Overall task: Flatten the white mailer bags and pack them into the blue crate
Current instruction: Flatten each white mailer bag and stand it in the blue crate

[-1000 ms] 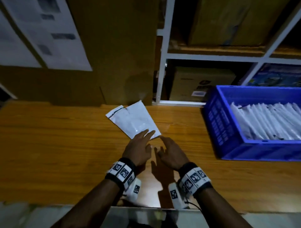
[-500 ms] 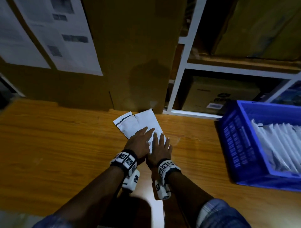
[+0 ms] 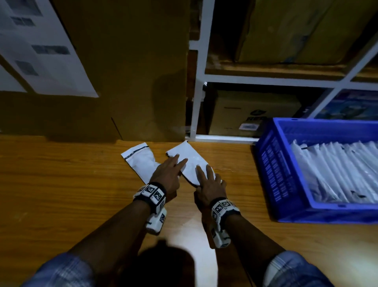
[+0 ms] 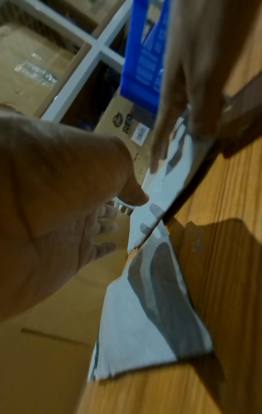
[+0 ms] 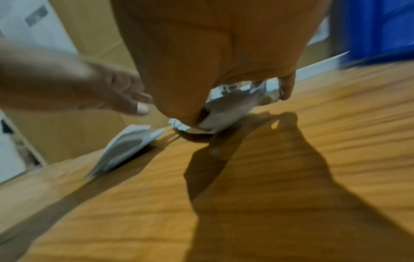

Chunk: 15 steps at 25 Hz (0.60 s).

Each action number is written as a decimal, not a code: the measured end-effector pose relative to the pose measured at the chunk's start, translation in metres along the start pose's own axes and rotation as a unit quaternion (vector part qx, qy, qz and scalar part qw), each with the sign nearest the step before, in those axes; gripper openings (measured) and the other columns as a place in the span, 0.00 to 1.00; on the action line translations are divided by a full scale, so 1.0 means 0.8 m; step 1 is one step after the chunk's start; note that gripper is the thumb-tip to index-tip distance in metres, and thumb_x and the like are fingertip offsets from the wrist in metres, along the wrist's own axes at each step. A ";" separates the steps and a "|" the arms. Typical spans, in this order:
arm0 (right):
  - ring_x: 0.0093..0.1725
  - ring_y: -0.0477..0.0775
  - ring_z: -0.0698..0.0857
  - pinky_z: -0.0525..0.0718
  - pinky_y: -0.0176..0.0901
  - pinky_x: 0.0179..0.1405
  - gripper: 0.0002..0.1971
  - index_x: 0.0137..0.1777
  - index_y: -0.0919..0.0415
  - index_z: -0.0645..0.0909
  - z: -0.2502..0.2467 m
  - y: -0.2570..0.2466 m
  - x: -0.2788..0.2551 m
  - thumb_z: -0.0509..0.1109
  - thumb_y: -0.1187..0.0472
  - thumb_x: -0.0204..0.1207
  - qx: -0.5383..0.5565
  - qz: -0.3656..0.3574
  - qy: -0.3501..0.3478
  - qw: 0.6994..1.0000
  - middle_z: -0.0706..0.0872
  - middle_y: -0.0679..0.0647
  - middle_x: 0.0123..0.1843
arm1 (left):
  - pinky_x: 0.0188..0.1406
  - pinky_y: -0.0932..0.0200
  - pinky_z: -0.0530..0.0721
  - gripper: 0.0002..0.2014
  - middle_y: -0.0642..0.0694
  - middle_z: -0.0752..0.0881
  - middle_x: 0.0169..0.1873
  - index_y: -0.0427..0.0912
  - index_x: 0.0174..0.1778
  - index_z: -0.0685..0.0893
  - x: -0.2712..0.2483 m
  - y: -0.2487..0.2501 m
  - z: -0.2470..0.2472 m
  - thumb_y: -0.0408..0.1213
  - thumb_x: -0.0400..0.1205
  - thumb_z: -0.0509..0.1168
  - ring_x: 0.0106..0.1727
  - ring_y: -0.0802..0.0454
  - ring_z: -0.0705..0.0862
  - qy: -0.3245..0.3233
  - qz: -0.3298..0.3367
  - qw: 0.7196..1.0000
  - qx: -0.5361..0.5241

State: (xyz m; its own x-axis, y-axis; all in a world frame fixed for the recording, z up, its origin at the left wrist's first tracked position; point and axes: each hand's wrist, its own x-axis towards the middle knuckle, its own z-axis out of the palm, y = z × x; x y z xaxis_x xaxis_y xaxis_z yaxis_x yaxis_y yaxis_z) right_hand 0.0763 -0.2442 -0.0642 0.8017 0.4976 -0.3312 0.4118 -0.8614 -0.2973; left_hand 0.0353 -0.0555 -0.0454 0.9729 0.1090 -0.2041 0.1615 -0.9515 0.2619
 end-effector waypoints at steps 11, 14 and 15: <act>0.77 0.69 0.63 0.68 0.66 0.73 0.31 0.86 0.39 0.48 -0.006 0.092 -0.087 0.51 0.42 0.84 0.111 -0.115 0.039 0.986 0.47 0.52 0.88 | 0.84 0.40 0.36 0.46 0.48 0.46 0.89 0.55 0.89 0.44 0.008 0.081 0.019 0.37 0.79 0.66 0.88 0.48 0.41 -0.049 0.123 0.972 0.196; 0.81 0.68 0.59 0.60 0.69 0.76 0.35 0.85 0.34 0.42 0.001 0.089 -0.122 0.59 0.47 0.84 0.046 -0.075 0.021 0.996 0.46 0.50 0.88 | 0.86 0.42 0.39 0.39 0.48 0.50 0.89 0.49 0.89 0.51 -0.028 0.090 0.017 0.39 0.82 0.60 0.89 0.48 0.44 -0.063 0.162 0.966 0.190; 0.83 0.68 0.56 0.55 0.71 0.77 0.38 0.84 0.33 0.40 0.005 0.084 -0.134 0.60 0.49 0.82 0.008 -0.053 0.008 0.999 0.45 0.51 0.89 | 0.86 0.43 0.40 0.38 0.47 0.52 0.88 0.47 0.89 0.53 -0.045 0.091 0.021 0.40 0.82 0.60 0.89 0.48 0.46 -0.060 0.173 0.966 0.182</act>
State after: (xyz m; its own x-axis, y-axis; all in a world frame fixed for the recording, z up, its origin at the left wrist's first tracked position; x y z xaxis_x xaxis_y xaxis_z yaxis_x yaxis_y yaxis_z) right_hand 0.0162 -0.3552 -0.0527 0.7608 0.5846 -0.2820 0.4888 -0.8019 -0.3437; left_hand 0.0093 -0.1334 -0.0347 0.9285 -0.2479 -0.2764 -0.2608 -0.9653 -0.0101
